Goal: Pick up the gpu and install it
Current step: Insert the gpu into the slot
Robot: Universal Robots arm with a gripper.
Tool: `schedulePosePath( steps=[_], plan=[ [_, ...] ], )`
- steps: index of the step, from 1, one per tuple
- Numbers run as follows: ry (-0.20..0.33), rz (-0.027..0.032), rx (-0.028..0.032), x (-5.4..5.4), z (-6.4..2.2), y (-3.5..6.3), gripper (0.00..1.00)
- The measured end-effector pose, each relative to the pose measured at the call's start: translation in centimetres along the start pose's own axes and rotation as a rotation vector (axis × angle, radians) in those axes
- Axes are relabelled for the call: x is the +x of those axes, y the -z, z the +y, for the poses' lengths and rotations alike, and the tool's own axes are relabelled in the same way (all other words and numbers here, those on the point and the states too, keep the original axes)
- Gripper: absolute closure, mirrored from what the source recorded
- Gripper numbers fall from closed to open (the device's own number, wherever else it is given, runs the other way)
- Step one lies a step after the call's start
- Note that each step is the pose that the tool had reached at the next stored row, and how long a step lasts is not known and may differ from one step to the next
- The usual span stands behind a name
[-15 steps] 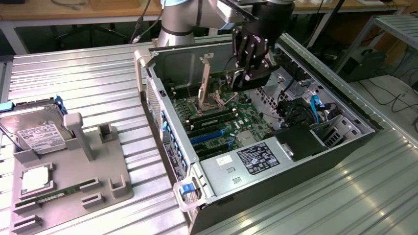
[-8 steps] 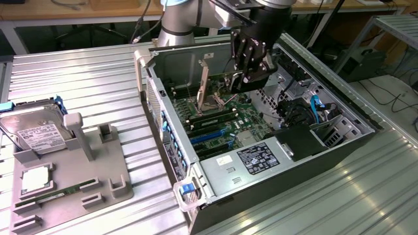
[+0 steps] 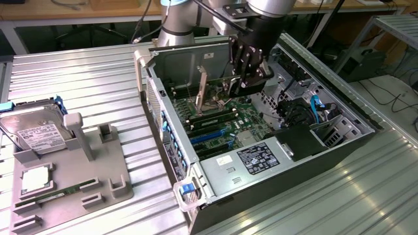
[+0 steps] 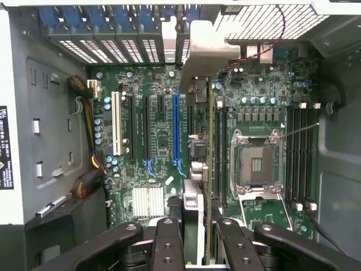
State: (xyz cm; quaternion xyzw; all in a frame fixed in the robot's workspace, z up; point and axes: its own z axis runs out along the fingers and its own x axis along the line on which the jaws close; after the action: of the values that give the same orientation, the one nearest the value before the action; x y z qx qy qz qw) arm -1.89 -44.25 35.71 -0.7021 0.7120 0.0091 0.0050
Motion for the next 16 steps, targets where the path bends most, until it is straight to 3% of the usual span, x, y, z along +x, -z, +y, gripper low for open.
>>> schedulePosePath(
  steps=[16],
  plan=[
    [0.0,0.0002,-0.0003,-0.1,0.06,-3.18,0.72]
  ],
)
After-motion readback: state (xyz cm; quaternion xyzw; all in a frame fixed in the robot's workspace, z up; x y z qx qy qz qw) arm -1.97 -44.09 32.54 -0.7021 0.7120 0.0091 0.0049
